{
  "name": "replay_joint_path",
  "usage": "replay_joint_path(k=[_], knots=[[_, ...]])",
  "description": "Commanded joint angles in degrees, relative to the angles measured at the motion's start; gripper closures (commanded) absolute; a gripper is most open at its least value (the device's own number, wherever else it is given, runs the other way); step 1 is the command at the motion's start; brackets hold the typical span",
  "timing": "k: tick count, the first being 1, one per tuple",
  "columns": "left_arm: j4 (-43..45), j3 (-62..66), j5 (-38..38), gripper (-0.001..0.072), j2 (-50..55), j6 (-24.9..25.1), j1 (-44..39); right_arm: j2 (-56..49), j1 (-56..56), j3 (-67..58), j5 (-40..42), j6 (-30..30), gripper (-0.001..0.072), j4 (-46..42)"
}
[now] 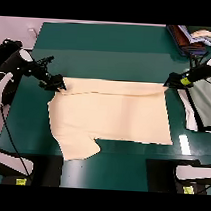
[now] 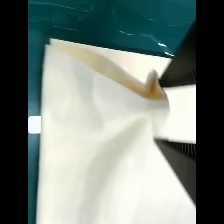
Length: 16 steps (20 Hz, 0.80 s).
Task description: Fold the shirts.
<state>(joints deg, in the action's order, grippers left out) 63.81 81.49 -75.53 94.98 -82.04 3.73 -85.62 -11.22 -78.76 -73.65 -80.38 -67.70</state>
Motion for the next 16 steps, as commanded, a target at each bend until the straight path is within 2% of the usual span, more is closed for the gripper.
replay_joint_path(k=[1,4,7,12,16], knots=[[1.40,-1.20,-1.66,0.0166,-3.41,-1.86,0.07,3.10,-0.04,2.67,0.13,0.00,0.0303,0.15],[8.44,-6.47,-3.02,0.0166,-13.75,-3.10,-0.04,8.13,-0.04,2.69,-3.87,0.00,0.0304,0.15],[13.16,-22.56,-2.89,0.0166,-27.89,-4.26,-0.04,13.49,-0.02,2.69,-6.08,0.07,0.0304,0.17],[12.26,-46.88,-2.64,0.0166,-45.24,-8.52,-0.04,18.29,-0.02,2.67,-4.28,0.07,0.0305,0.26],[3.72,-55.84,-0.35,0.0165,-46.88,-9.40,-0.04,18.43,-0.02,2.69,-4.63,0.04,0.0305,0.61]])
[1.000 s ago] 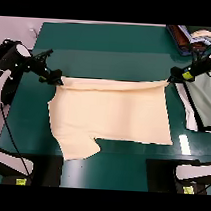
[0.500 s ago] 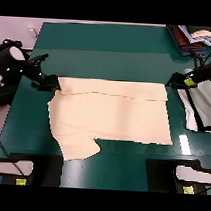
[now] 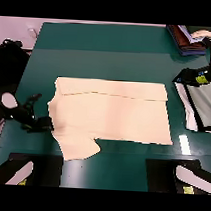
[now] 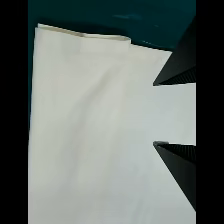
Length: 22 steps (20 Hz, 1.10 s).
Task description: Fold the shirts.
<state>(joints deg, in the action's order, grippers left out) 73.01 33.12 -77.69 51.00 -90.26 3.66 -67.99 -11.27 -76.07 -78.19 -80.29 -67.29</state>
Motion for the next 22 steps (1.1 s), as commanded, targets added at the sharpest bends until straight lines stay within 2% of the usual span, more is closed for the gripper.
replay_joint_path(k=[1,4,6,7,8,9,10,13,17,19,22], knots=[[-8.66,-9.14,3.74,0.0166,-2.91,-0.44,0.02,0.79,0.02,0.00,-0.07,-0.04,0.0305,0.22],[-15.67,-12.28,10.29,0.0166,-2.91,1.84,0.00,0.79,0.00,0.00,-0.09,-0.04,0.0305,0.17],[-16.92,-12.68,11.02,0.0168,-2.91,1.86,0.02,0.79,0.00,0.00,-0.81,-0.04,0.0305,0.11],[-17.46,-12.63,10.62,0.0232,-2.91,1.97,0.02,0.79,0.00,0.00,-1.73,-0.02,0.0305,-0.42],[-18.45,-12.63,9.97,0.0472,-2.91,3.80,0.02,0.79,0.00,0.00,-2.82,0.00,0.0305,-1.68],[-19.37,-12.63,9.27,0.0603,-2.91,5.07,0.02,0.79,0.00,0.13,-4.46,0.00,0.0305,-4.04],[-19.65,-12.55,8.33,0.0681,-2.97,5.75,0.02,0.92,-0.02,0.90,-5.99,0.00,0.0305,-6.88],[-19.41,-10.91,6.08,0.0682,-2.97,6.86,0.02,3.98,-2.14,10.97,-7.54,0.00,0.0305,-13.99],[-19.41,-7.06,6.64,0.0682,-2.97,7.89,0.02,8.11,-15.04,29.68,-7.67,1.40,0.0301,-13.25],[-19.39,-5.33,7.56,0.0682,-2.97,7.89,0.02,7.98,-21.84,37.31,-8.02,2.08,0.0178,-12.48],[-19.41,-4.31,7.85,0.0682,-2.97,7.87,0.02,5.18,-28.59,44.78,-6.97,3.39,0.0179,-4.15]])
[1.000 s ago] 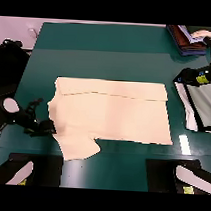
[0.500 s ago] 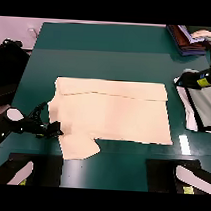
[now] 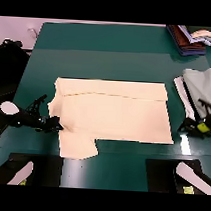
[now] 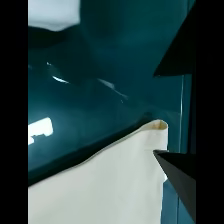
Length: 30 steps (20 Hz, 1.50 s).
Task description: Fold the shirts.
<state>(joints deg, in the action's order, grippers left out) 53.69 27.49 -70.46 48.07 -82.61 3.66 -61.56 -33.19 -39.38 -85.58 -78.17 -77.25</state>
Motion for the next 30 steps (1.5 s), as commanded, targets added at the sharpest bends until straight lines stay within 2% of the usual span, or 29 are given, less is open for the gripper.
replay_joint_path(k=[1,5,6,9,11,12,15,17,20,22,25,30], knots=[[-0.04,1.31,0.59,0.0682,-0.02,0.24,0.02,-2.29,-7.26,9.33,0.59,1.68,0.0181,8.55],[-0.02,1.33,0.68,0.0682,-0.04,0.24,0.02,-5.77,-3.85,10.78,0.90,1.77,0.0196,10.25],[0.02,1.31,0.66,0.0682,-0.02,0.24,0.02,-5.79,-2.34,10.62,1.77,1.75,0.0242,10.25],[0.11,1.33,0.20,0.0683,-0.04,0.24,0.02,-2.73,1.73,10.47,4.85,1.75,0.0466,10.14],[0.46,1.88,-1.40,0.0684,-0.07,0.33,0.02,1.44,3.41,10.36,5.90,1.75,0.0660,10.10],[0.98,2.27,-1.97,0.0685,-0.85,0.35,0.02,3.72,3.96,10.08,5.75,1.75,0.0697,9.75],[5.29,2.27,-4.46,0.0686,-8.35,-3.02,0.02,9.55,5.42,7.04,2.32,1.75,0.0698,7.80],[6.05,2.29,-10.84,0.0685,-13.25,-3.19,0.02,13.09,6.71,4.04,-1.29,1.64,0.0698,6.64],[5.29,2.49,-21.38,0.0685,-19.58,-6.34,0.02,20.11,9.03,1.49,-7.19,1.22,0.0698,0.85],[5.29,4.81,-24.13,0.0685,-20.39,-7.61,0.02,24.15,10.23,0.04,-7.98,-0.50,0.0698,-2.84],[5.46,9.44,-16.46,0.0686,-17.81,-7.13,0.02,24.17,12.94,-4.13,-7.10,-1.66,0.0699,-2.89],[5.92,17.03,-2.49,0.0684,-1.55,-0.83,0.02,9.81,21.00,-14.93,1.55,-2.99,0.0699,-2.71]])
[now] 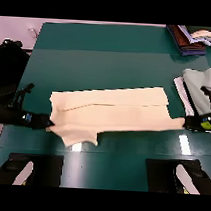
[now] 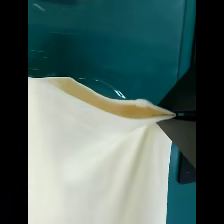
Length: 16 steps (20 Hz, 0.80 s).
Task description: Fold the shirts.
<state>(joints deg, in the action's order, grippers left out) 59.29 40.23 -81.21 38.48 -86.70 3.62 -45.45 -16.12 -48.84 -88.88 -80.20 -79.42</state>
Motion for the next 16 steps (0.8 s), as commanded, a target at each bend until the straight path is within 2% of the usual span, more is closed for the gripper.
replay_joint_path(k=[1,6,8,10,11,12,13,15,16], knots=[[0.42,6.36,10.38,0.0684,11.96,4.07,0.07,-10.05,5.35,-7.98,6.12,-0.96,0.0699,-0.13],[0.76,16.61,16.50,0.0682,28.61,6.23,0.07,-28.72,10.43,-20.76,8.85,-0.98,0.0698,0.48],[0.72,18.97,19.04,0.0681,32.37,6.21,0.07,-34.29,10.80,-25.24,9.25,-0.96,0.0696,0.81],[0.57,20.11,20.85,0.0678,34.25,6.16,0.07,-38.84,10.12,-29.20,9.92,-0.79,0.0696,5.09],[0.26,20.28,21.59,0.0606,34.38,6.16,0.07,-40.72,9.20,-31.06,9.90,-0.20,0.0666,7.91],[0.13,20.65,22.01,0.0272,34.36,5.44,0.07,-42.45,8.04,-32.92,9.90,0.26,0.0494,10.97],[0.17,21.18,21.88,0.0095,34.36,4.15,0.07,-43.60,6.56,-34.36,9.73,0.96,0.0419,13.81],[-0.57,22.34,20.39,0.0097,34.29,4.11,0.07,-44.06,2.86,-34.67,8.90,3.67,0.0393,18.56],[-1.57,22.45,20.11,0.0101,34.29,4.11,0.04,-44.06,1.11,-34.03,8.15,4.46,0.0354,19.45]])
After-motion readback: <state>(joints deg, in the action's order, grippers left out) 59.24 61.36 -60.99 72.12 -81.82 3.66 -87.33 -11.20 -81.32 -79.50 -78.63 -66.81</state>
